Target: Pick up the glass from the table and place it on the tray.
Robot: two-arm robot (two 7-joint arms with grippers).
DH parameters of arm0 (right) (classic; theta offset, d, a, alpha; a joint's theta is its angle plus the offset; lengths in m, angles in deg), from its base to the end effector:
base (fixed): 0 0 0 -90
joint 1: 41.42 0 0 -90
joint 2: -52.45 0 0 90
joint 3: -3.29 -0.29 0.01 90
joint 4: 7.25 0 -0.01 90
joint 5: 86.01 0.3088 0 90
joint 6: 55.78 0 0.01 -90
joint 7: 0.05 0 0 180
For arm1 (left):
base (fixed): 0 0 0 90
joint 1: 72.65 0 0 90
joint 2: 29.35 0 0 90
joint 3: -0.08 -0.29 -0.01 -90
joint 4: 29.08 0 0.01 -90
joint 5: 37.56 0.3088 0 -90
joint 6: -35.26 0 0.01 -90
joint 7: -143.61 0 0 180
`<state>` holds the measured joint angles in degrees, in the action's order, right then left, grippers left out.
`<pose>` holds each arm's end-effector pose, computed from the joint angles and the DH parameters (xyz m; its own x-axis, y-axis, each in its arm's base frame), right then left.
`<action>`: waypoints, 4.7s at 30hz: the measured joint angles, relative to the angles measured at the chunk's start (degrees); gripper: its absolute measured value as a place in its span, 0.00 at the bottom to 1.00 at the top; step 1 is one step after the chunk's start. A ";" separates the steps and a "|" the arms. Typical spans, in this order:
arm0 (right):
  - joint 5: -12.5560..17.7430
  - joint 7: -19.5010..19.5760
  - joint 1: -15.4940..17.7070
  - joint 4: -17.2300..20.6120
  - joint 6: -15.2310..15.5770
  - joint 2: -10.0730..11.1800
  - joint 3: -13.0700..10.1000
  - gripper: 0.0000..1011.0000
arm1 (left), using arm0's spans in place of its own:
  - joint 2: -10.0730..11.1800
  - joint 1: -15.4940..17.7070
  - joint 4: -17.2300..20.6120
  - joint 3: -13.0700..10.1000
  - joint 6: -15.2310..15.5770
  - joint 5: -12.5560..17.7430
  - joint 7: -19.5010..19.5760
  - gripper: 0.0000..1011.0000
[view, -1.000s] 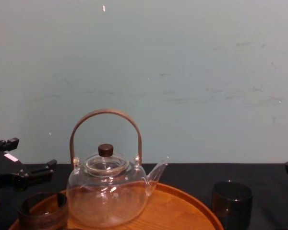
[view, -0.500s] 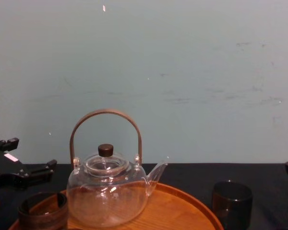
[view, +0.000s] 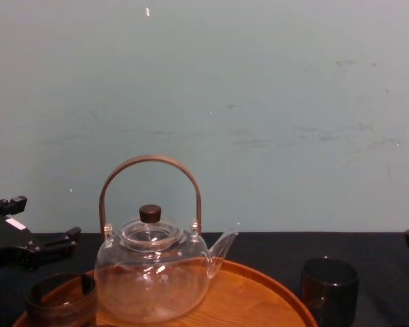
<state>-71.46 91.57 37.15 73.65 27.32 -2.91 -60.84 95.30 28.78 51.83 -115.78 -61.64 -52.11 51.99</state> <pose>0.3581 -0.0826 -0.3023 0.2924 -0.8803 0.3736 0.9552 0.2874 -0.0705 0.3581 0.0827 -0.3022 0.2923 0.8803 0.3737 -0.9553 0.2873 0.0703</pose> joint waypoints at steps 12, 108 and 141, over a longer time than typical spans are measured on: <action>1.16 -1.94 1.76 2.41 1.47 0.18 -2.33 1.00 | 0.00 0.00 0.00 0.00 0.00 0.00 0.00 0.99; 6.00 -26.46 21.11 23.22 19.58 6.74 -14.40 1.00 | 0.00 0.00 0.00 0.00 0.00 0.00 0.00 0.99; 6.78 -27.12 13.53 17.65 24.86 5.00 -9.22 1.00 | 0.00 0.00 0.00 0.00 0.00 0.00 0.00 0.99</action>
<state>-64.68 64.45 50.68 91.31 52.18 2.09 -70.06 95.30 28.78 51.82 -115.78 -61.65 -52.11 51.99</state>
